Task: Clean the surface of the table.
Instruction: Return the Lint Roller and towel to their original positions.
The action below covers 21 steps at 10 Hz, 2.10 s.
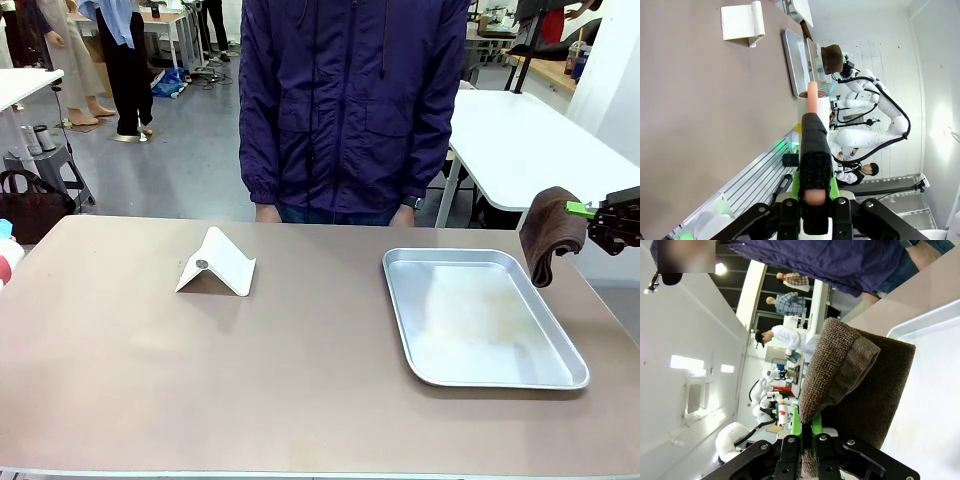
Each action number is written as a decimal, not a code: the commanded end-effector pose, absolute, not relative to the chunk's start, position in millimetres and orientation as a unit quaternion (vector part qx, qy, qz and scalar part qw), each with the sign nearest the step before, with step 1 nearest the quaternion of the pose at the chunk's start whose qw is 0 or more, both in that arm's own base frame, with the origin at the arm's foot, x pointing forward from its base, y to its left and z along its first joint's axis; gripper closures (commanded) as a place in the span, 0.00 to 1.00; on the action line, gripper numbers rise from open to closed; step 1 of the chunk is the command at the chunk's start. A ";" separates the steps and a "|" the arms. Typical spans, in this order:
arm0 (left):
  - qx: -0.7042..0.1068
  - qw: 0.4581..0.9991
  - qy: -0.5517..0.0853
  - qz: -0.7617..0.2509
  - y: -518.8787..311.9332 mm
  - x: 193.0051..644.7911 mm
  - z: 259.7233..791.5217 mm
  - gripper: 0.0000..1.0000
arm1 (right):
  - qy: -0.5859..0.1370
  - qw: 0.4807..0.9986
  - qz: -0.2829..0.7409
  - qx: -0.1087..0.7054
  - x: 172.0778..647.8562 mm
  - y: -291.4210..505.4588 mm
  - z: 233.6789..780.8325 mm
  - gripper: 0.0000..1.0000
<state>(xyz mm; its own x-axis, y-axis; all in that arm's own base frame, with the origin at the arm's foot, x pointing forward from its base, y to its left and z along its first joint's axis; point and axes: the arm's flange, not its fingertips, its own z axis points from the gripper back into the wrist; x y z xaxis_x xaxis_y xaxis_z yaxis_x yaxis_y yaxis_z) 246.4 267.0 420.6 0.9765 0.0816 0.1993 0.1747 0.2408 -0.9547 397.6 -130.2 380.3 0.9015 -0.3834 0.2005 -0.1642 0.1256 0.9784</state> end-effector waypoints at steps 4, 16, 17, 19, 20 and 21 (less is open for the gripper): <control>-0.617 0.780 -0.104 -0.023 265.5 245.1 425.3 0.78 | -0.209 0.711 -0.081 0.666 400.7 -129.2 387.1 0.92; -0.603 0.792 -0.097 -0.013 180.1 314.4 492.9 0.78 | -0.193 0.781 0.077 0.589 444.3 -11.5 434.6 0.92; -0.593 0.800 -0.086 -0.021 160.4 324.6 507.6 0.78 | -0.190 0.786 0.099 0.580 452.0 19.8 444.9 0.92; -0.560 0.824 -0.080 -0.043 109.9 342.7 531.2 0.78 | -0.179 0.793 0.119 0.570 458.8 83.0 456.5 0.92; -0.531 0.844 -0.065 -0.041 82.8 350.4 538.3 0.78 | -0.163 0.798 0.127 0.566 457.6 109.9 455.4 0.92; -0.502 0.863 -0.048 -0.042 57.7 359.3 546.7 0.78 | -0.154 0.803 0.135 0.559 456.3 136.5 450.6 0.92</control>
